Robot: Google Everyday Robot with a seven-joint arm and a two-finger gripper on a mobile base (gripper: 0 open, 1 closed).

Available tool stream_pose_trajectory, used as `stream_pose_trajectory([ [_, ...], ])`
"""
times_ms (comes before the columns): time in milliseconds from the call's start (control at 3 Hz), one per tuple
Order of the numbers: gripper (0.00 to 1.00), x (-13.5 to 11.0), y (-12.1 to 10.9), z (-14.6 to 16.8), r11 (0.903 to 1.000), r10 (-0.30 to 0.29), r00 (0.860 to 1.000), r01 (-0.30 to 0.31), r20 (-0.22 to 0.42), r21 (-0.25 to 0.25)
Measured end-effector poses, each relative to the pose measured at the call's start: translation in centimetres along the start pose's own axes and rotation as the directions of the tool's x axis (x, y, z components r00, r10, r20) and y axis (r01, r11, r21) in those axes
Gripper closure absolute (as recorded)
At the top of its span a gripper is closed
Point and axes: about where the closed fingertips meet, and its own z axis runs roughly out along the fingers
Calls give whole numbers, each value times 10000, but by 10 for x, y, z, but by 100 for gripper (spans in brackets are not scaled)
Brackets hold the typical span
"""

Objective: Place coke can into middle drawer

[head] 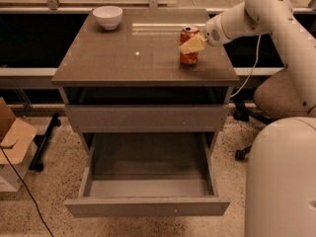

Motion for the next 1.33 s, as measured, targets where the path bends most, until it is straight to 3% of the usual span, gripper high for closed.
stream_pose_trajectory([
  [333, 96, -5, 14, -22, 9994, -341, 9993, 340, -149, -103],
  [667, 100, -3, 30, -42, 9974, -661, 9973, 651, -321, -304],
  [1333, 100, 43, 82, -98, 9925, -881, 9919, 795, -919, -934],
])
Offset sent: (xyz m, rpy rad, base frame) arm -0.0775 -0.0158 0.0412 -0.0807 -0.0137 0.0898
